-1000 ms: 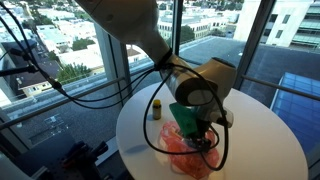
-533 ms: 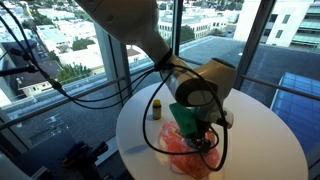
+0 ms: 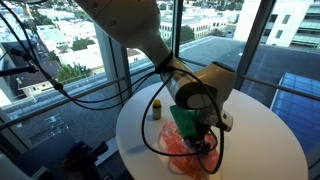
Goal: Move the blue and white item to the table
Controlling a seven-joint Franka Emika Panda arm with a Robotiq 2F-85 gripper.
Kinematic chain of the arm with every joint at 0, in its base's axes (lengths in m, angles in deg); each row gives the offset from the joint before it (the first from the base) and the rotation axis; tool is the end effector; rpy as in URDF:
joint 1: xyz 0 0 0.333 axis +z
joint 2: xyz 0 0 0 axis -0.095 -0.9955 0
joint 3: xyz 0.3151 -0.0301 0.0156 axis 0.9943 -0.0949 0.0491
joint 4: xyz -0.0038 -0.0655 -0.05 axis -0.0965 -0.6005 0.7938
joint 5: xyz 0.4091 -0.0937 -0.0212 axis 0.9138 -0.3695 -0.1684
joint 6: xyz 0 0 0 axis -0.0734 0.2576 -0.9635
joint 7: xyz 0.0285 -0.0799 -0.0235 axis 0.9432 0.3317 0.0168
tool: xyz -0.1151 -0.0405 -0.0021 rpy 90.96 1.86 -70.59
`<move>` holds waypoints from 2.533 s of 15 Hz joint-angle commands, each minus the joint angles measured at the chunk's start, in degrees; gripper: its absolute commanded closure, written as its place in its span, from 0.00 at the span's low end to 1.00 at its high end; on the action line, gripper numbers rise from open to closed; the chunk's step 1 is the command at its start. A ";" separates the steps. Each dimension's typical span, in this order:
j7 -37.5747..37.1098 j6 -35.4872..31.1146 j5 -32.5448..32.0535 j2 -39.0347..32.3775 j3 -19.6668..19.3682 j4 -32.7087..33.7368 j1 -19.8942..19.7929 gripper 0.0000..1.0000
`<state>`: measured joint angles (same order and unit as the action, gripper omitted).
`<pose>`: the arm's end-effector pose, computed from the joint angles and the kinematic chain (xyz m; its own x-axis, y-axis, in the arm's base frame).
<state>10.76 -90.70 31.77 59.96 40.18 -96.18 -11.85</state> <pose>0.5145 -0.2933 0.1615 0.7801 -0.6018 -0.1713 -0.6067 -0.7944 0.0283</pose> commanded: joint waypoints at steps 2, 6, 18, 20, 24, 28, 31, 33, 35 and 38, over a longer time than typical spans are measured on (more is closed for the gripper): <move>0.40 -0.62 1.96 -1.70 0.24 1.68 -1.19 0.00; 0.35 -0.92 2.22 -2.00 0.06 1.78 -1.71 0.00; 1.27 -1.23 3.39 -2.08 -0.19 2.31 -3.85 0.00; 1.42 -1.29 3.68 -2.11 -0.21 2.48 -4.13 0.00; 1.66 -1.36 3.71 -2.16 -0.16 2.87 -4.50 0.00; 2.07 -1.46 3.66 -2.34 -0.05 3.23 -4.63 0.00; 2.65 -1.53 3.82 -2.68 0.13 3.64 -4.79 0.00; 2.88 -1.56 3.88 -2.99 0.18 3.93 -4.88 0.00; 2.99 -1.47 4.02 -3.29 0.23 4.31 -5.03 0.00; 3.04 -1.40 4.29 -3.60 0.28 4.87 -5.18 0.00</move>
<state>11.68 -92.09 34.28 57.99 39.74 -93.48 -15.61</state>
